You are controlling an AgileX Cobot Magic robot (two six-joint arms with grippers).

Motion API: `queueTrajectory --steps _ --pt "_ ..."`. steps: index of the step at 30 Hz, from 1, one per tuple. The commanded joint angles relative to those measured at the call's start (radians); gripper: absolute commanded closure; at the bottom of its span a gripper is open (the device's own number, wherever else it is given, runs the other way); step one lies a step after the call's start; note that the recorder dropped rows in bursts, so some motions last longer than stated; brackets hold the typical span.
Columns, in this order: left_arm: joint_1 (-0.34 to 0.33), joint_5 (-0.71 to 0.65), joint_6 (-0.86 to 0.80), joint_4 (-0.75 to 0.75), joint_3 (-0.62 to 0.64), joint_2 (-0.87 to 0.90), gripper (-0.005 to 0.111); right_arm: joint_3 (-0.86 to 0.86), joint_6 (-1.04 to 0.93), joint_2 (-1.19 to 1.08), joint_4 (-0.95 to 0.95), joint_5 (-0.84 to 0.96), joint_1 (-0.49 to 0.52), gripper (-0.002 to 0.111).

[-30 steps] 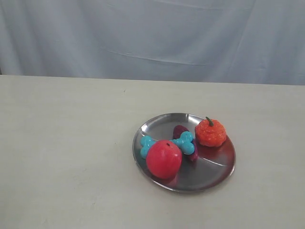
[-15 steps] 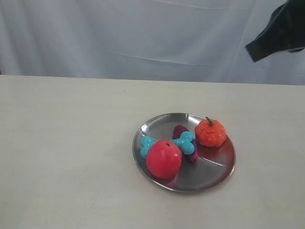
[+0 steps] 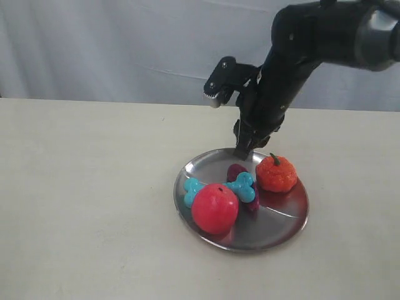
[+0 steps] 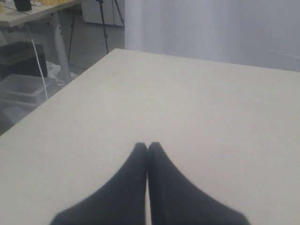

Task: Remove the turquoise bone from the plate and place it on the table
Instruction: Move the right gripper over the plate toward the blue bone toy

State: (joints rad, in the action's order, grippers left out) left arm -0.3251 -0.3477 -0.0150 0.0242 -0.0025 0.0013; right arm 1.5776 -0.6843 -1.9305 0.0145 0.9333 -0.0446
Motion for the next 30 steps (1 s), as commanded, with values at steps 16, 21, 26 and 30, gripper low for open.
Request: queueTrajectory --steps 16,21,26,30 --pt "-0.003 0.005 0.004 0.001 0.003 -0.001 0.107 0.084 -0.217 -0.179 -0.198 0.042 -0.002 0.064" --pt "-0.003 0.005 0.004 0.001 0.003 -0.001 0.107 0.084 -0.221 -0.180 -0.198 0.040 -0.002 0.054" --pt "-0.003 0.005 0.004 0.001 0.003 -0.001 0.107 0.084 -0.228 -0.182 -0.198 0.035 -0.002 0.055" --pt "-0.003 0.005 0.004 0.001 0.003 -0.001 0.107 0.084 -0.228 -0.205 -0.198 0.016 -0.002 0.055"
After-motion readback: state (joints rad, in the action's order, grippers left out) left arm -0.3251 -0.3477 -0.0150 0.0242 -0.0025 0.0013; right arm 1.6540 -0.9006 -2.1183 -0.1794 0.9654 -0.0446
